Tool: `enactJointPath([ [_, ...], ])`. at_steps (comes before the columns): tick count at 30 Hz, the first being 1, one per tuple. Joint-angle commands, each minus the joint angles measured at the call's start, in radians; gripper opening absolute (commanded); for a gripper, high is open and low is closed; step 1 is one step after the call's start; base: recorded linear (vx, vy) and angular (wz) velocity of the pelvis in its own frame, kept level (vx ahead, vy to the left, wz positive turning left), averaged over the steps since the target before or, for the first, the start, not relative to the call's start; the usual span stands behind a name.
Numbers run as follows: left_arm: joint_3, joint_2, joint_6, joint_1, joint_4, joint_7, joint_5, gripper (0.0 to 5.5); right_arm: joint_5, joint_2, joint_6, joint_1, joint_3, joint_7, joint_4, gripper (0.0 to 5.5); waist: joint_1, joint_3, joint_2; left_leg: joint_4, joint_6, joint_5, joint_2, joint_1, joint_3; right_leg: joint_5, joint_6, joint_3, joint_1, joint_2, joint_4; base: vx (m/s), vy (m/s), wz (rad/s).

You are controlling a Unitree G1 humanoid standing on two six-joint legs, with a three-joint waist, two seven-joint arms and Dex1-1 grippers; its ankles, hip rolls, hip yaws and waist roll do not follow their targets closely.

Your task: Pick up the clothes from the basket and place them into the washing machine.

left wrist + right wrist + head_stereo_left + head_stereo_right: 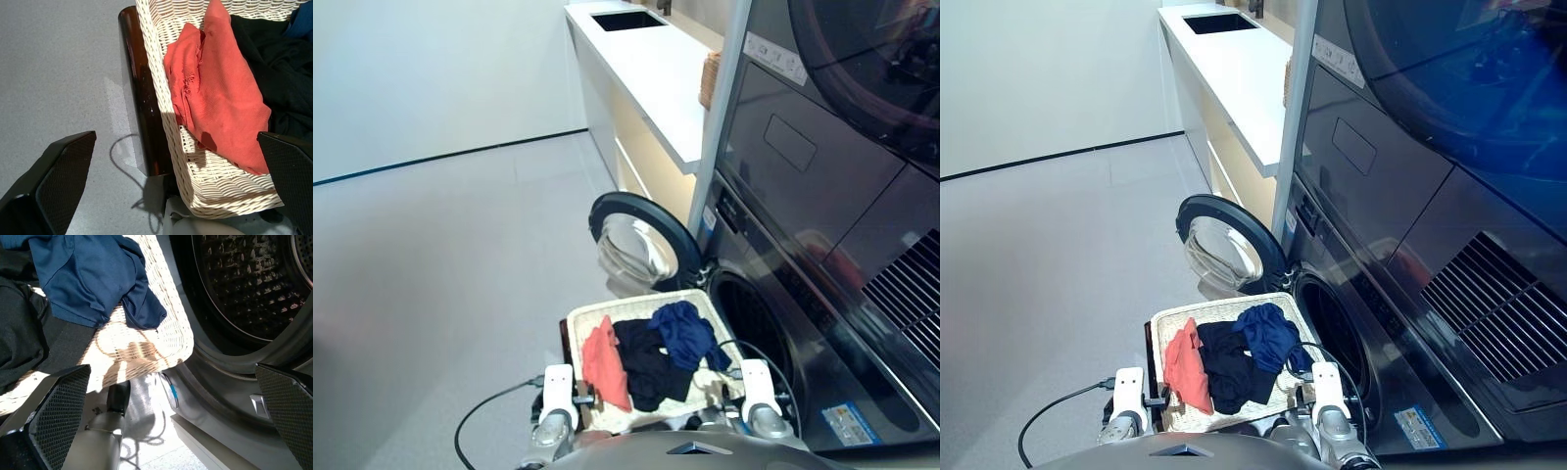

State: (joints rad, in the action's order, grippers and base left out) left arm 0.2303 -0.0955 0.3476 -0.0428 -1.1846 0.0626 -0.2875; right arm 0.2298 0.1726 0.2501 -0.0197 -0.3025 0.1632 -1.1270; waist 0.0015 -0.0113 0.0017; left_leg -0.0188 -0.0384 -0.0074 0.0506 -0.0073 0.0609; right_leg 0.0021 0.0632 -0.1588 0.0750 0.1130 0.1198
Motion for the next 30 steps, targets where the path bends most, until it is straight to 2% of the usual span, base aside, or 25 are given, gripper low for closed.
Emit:
enactJointPath([
  [1, -0.007, -0.008, 0.035, 0.077, 0.014, -0.005, 0.009, 5.50, -0.029, -0.002, 0.060, 0.075, -0.008, 0.010, 0.029, 5.50, -0.007, -0.010, -0.048, 0.002, -0.030, 0.041, -0.037, -0.036, -0.056, 0.091, 0.063, -0.004, -0.081, 0.000, -0.142, 0.000, 0.000, 0.000],
  [15, 0.004, -0.016, 0.031, 0.088, 0.022, 0.010, 0.043, 5.50, -0.038, 0.002, 0.060, 0.078, -0.023, 0.003, 0.047, 5.50, -0.013, -0.015, -0.045, 0.009, -0.030, 0.045, -0.034, -0.040, -0.059, 0.095, 0.063, -0.001, -0.071, -0.001, -0.145, 0.000, 0.000, 0.000],
  [21, 0.010, -0.029, 0.024, 0.107, 0.031, 0.008, 0.059, 5.50, -0.042, 0.017, 0.057, 0.091, -0.031, -0.002, 0.077, 5.50, -0.022, -0.030, -0.038, 0.008, -0.029, 0.056, -0.033, -0.072, -0.069, 0.103, 0.064, 0.003, -0.029, 0.002, -0.137, 0.000, 0.000, 0.000],
  [27, 0.023, -0.054, 0.029, 0.157, 0.038, 0.019, 0.102, 5.50, -0.048, 0.038, 0.063, 0.123, -0.056, -0.010, 0.116, 5.50, -0.032, -0.047, -0.030, -0.001, -0.029, 0.070, -0.029, -0.130, -0.075, 0.110, 0.065, 0.009, 0.047, 0.010, -0.116, 0.000, 0.000, 0.000],
  [30, 0.045, -0.084, 0.028, 0.201, 0.068, 0.040, 0.143, 5.50, -0.050, 0.057, 0.067, 0.159, -0.075, -0.015, 0.164, 5.50, -0.039, -0.073, -0.027, -0.032, -0.026, 0.076, -0.021, -0.198, -0.079, 0.117, 0.063, 0.019, 0.133, 0.023, -0.074, -0.036, 0.020, -0.015],
])
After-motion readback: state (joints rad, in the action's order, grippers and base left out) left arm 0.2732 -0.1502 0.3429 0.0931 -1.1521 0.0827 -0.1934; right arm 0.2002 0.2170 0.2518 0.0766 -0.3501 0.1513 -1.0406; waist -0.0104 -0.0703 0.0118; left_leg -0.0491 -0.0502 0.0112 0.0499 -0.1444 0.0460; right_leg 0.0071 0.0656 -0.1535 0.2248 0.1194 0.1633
